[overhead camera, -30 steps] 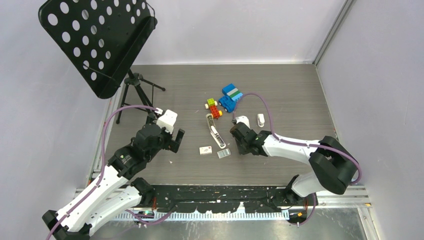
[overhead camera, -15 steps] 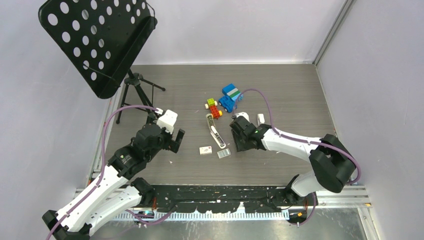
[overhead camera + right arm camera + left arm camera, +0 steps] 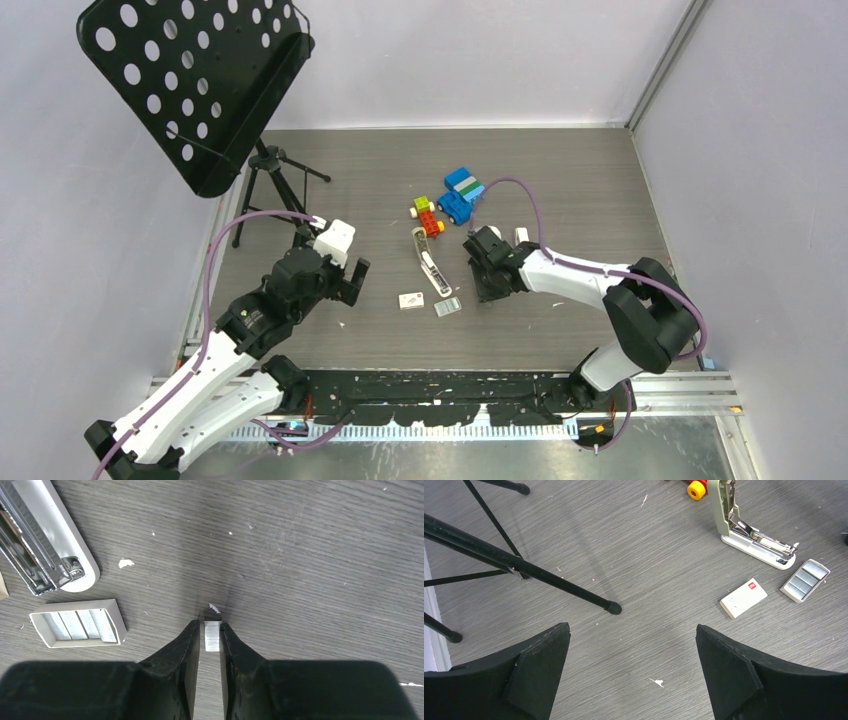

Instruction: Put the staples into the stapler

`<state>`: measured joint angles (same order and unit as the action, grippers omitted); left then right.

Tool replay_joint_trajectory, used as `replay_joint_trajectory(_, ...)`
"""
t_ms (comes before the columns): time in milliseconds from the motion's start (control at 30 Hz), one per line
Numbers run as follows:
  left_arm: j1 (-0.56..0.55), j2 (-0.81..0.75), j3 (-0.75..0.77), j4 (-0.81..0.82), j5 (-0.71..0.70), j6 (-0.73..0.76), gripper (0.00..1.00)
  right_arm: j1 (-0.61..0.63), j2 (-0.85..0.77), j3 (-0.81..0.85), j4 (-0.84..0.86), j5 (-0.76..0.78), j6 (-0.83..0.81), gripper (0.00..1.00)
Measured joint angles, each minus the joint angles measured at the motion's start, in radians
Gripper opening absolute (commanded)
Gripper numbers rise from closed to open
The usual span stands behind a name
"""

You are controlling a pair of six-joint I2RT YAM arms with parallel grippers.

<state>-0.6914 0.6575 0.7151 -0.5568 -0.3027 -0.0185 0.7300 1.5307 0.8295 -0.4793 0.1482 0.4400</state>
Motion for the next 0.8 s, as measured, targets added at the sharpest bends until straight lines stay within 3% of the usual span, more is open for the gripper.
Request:
replay_joint_trajectory(600,0.000,0.000,0.000,0.000,0.000,0.000,1.00,-0.008,0.002,0.000,-0.001,-0.013,0.008,0.19)
replay_joint_trajectory(800,0.000,0.000,0.000,0.000,0.000,0.000,1.00,-0.008,0.002,0.000,0.000,-0.020,0.015,0.37)
